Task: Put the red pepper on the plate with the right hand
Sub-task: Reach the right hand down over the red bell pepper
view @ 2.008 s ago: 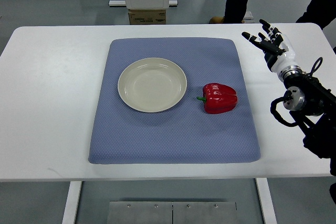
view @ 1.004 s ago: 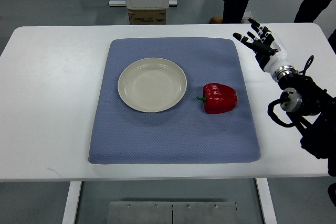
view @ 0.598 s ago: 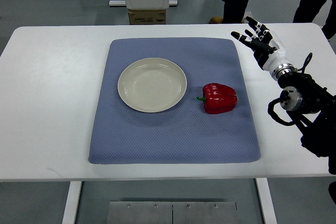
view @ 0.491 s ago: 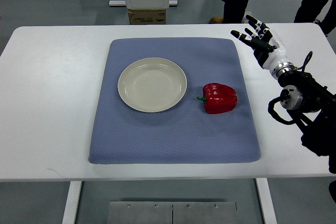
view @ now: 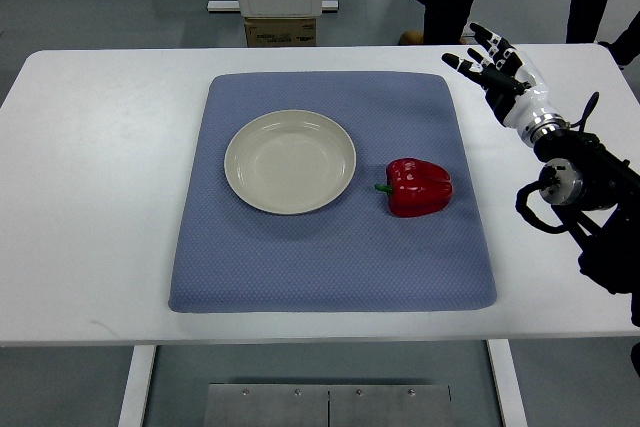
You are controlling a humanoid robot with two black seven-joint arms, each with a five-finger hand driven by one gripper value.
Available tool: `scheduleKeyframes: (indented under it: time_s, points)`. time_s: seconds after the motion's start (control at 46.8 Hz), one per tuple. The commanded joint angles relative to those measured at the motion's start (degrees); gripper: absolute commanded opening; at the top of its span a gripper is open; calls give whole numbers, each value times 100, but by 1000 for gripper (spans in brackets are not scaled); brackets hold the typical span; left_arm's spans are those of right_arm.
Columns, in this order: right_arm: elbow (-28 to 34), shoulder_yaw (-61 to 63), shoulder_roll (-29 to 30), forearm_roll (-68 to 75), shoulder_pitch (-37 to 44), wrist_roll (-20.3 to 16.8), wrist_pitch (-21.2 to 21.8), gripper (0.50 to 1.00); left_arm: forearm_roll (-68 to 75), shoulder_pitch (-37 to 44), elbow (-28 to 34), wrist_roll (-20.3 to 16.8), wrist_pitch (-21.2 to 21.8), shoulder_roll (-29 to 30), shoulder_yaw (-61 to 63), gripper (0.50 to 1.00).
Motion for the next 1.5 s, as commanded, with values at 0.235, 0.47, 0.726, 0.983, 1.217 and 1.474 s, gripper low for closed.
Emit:
scheduleKeyframes:
  time_s: [0.235,0.47,0.726,0.983,1.217,1.474]
  points:
    - [333,-394,-383,-73,66,0,313,1000,3,0,2,0,0,0,0,1000]
    - [808,-1493,-1096,-476,506,237,313,1000,3,0,2,0,0,0,0,1000]
    - [1361,-2152,-1508,-1786,567,509,339,1000,3,0,2,0,0,0,8,1000]
    - [2082,-3181,-1948,-2331,1042,659,409,1000,3,0,2,0,0,0,0,1000]
    - [2285,-3541,-1984,-2911,1165,729,409,1000,-6,0,2,0,0,0,0,1000]
    - [2267,-4051,-1992,-3193,1279,791,392,998,-6,0,2,0,0,0,8,1000]
